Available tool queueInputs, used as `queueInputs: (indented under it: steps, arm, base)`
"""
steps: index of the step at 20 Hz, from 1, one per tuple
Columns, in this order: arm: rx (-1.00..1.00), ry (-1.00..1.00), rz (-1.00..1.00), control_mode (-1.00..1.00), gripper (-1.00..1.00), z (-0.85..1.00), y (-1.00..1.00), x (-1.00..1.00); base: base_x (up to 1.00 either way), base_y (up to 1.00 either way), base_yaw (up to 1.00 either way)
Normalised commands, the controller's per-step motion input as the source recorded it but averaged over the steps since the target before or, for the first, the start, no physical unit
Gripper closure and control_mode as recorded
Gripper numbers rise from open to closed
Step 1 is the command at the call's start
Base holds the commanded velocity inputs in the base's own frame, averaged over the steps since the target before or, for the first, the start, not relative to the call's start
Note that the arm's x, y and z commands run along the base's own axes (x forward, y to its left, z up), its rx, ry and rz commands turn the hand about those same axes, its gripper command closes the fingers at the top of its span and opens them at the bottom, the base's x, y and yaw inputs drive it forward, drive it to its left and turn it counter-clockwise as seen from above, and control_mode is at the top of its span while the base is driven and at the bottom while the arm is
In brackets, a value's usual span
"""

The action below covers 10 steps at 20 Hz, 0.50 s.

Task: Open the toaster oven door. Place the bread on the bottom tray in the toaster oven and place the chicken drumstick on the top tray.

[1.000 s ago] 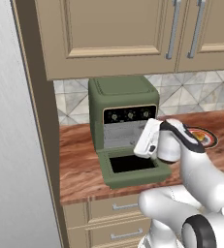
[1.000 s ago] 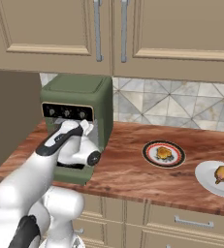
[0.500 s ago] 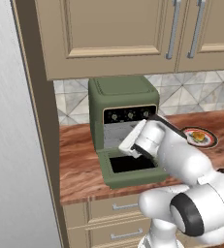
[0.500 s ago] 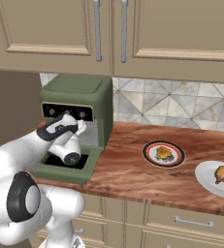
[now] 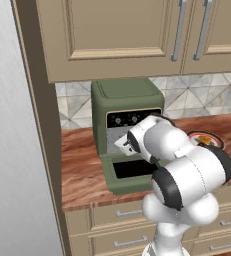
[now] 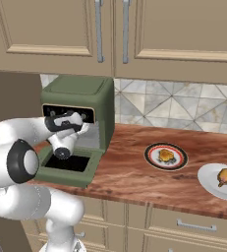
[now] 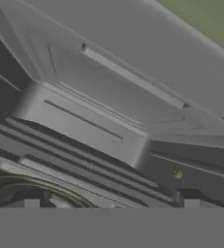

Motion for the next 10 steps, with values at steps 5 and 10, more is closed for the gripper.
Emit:
queueInputs:
  steps: [5,10]
  arm:
    - [0.01,0.12,-0.09,-1.0,-1.0,-0.03,-0.1,0.29]
    - [0.0,0.15,-0.07,-1.0,1.0,-0.1,0.01,0.5]
  base:
    - [0.0,0.0,0.0]
    - [0.0,0.0,0.0]
